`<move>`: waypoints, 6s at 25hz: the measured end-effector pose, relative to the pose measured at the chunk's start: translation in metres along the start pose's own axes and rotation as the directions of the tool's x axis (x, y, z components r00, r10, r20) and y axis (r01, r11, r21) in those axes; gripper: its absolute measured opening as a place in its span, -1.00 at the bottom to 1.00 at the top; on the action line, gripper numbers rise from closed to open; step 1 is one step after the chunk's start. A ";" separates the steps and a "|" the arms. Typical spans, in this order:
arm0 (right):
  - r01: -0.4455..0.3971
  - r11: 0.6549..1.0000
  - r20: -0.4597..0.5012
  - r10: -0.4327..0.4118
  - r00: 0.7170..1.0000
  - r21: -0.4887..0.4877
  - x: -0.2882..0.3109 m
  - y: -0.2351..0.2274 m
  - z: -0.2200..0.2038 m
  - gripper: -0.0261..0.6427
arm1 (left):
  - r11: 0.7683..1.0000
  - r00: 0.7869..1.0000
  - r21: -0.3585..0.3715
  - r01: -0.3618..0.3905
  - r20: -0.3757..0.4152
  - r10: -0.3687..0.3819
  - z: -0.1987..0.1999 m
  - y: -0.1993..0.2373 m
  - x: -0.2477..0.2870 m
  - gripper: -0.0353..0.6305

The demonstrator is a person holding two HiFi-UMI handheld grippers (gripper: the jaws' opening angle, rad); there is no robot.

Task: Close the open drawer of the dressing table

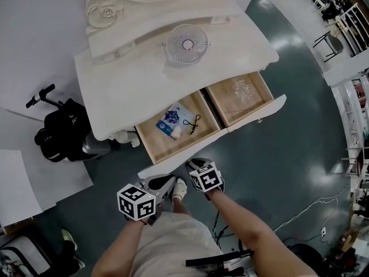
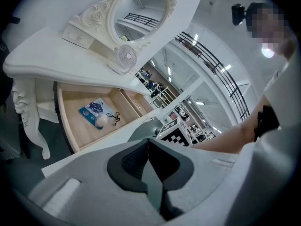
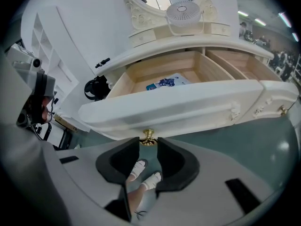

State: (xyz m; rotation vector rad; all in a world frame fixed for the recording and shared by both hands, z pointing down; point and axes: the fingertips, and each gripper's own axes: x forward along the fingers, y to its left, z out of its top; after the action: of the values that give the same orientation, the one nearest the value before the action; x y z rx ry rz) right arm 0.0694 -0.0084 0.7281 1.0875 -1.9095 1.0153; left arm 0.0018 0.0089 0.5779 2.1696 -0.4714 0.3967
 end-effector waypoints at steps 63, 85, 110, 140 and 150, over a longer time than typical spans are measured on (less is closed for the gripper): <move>-0.017 1.000 -0.040 0.016 0.999 -0.002 0.045 -0.011 0.086 -0.52 | 0.996 0.999 -0.081 -0.038 0.034 0.041 0.019 0.050 -0.001 -0.86; -0.010 1.000 -0.019 0.010 1.000 0.012 0.067 -0.016 0.127 -0.52 | 0.992 0.998 -0.111 -0.057 0.027 0.061 0.027 0.075 0.002 -0.86; -0.038 0.996 0.044 0.035 0.998 0.077 0.090 -0.019 0.165 -0.52 | 0.990 0.997 -0.124 -0.070 0.012 0.072 0.038 0.095 0.008 -0.86; -0.022 0.994 0.102 0.011 0.995 0.107 0.108 -0.024 0.208 -0.53 | 0.985 0.995 -0.148 -0.091 0.015 0.094 0.044 0.124 0.000 -0.86; -0.041 0.994 0.072 0.034 0.997 0.100 0.105 -0.019 0.205 -0.32 | 0.987 0.996 -0.134 -0.087 0.017 0.091 0.047 0.122 -0.002 -0.86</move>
State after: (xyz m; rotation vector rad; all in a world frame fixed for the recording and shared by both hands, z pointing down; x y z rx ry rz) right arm 0.0053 -0.2302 0.7318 1.1618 -1.9591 1.1188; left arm -0.0516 -0.0967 0.6331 2.0309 -0.5930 0.3781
